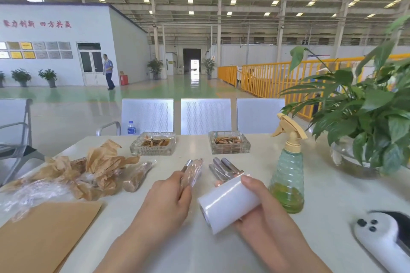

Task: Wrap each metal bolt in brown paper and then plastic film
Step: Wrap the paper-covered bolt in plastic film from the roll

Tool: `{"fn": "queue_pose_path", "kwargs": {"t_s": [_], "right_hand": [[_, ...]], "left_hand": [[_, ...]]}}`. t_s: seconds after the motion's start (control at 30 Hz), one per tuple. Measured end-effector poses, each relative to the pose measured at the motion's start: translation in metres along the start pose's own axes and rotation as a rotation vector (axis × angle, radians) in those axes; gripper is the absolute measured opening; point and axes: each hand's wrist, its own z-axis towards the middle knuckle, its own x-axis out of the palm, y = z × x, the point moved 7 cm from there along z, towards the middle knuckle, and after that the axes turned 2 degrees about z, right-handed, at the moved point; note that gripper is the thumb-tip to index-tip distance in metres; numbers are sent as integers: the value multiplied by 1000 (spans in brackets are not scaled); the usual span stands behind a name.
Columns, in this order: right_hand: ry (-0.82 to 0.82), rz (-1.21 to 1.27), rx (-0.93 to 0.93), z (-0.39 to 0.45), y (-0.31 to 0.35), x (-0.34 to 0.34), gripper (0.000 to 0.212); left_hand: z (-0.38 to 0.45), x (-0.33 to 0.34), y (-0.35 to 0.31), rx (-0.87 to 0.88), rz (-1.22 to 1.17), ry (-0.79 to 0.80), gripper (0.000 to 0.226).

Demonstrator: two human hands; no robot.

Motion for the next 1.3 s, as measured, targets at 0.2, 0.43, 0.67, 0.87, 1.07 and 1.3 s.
{"fn": "queue_pose_path", "kwargs": {"t_s": [0.2, 0.43, 0.67, 0.87, 1.07, 1.3], "right_hand": [[99, -16, 15, -8, -8, 17, 44], [-54, 53, 46, -16, 2, 18, 54], [-69, -35, 80, -21, 24, 42, 42], [-277, 64, 49, -13, 27, 24, 29], [-156, 175, 150, -13, 5, 42, 24], [-34, 76, 221, -15, -17, 31, 71]], "left_hand": [[-7, 13, -3, -118, -60, 76, 24], [-24, 18, -11, -531, -1303, 504, 33], [-29, 11, -16, -287, -1244, 564, 25], [-21, 3, -11, -219, -837, 258, 14], [-21, 1, -9, -75, -541, 65, 9], [-20, 5, -5, 68, -156, 66, 19]]}}
